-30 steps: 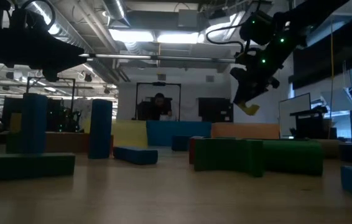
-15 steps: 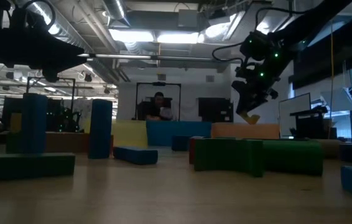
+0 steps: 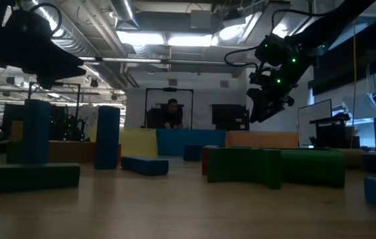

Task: Sort blocks by size
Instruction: Put the blue rectangle block into the blue bin

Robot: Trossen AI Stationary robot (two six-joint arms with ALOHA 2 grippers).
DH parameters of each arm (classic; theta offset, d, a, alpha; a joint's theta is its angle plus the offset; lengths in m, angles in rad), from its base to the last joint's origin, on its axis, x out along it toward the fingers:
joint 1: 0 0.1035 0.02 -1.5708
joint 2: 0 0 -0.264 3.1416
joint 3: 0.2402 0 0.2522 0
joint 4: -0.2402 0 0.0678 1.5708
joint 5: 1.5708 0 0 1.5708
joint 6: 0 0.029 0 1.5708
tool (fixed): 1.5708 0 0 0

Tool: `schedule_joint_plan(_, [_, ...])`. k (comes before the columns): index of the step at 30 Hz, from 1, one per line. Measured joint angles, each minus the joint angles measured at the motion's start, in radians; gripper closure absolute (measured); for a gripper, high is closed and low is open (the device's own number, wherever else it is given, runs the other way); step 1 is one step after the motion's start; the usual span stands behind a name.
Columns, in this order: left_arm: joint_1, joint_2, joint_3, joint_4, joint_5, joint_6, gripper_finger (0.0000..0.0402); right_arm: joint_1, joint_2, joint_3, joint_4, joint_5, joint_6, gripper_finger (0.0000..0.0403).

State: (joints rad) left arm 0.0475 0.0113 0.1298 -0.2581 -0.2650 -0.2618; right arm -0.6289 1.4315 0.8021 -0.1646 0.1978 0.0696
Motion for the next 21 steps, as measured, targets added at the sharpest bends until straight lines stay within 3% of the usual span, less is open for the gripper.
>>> schedule_joint_plan(11, [-0.100,0.045,0.001,0.048,0.098,-0.068,0.0267,0.000,0.000,0.000,0.007,0.000,-0.001,0.0159])
schedule_joint_plan(21, [-0.229,0.382,0.029,0.349,0.098,-0.083,0.0267,0.000,0.000,0.000,0.008,0.000,-0.001,0.0159])
